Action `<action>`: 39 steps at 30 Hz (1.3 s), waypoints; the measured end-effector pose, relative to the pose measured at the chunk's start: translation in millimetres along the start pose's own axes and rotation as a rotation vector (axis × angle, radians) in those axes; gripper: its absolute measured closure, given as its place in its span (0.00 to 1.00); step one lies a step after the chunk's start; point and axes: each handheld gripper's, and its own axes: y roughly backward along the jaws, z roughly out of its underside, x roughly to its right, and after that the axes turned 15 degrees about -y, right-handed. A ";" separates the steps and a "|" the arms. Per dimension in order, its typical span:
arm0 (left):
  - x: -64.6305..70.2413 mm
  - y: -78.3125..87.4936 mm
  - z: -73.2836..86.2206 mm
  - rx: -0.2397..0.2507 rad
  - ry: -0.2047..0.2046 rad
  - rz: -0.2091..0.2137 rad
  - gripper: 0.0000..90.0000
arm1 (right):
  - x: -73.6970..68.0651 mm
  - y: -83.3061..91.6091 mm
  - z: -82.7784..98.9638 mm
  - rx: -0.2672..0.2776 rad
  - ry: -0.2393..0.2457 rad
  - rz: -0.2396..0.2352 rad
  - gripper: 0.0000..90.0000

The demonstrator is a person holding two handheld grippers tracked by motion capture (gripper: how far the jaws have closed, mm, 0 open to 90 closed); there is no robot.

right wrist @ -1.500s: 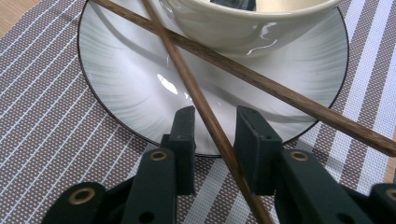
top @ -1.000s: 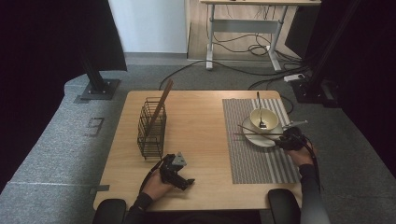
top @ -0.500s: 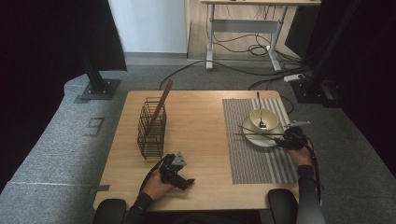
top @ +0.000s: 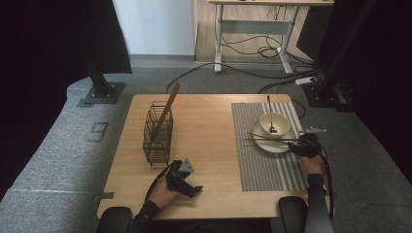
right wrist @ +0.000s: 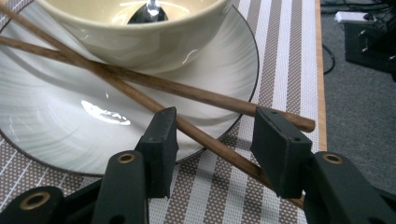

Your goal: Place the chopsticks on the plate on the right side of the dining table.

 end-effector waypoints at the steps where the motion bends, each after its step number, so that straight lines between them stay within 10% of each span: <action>1: 0.0 0.0 0.0 0.000 0.000 0.000 0.00 | -0.3 -0.2 -0.1 0.004 -0.001 0.001 0.55; 39: 0.5 -0.8 -1.1 0.001 -0.008 0.006 0.00 | -2.1 -2.1 0.2 0.064 0.054 0.080 0.41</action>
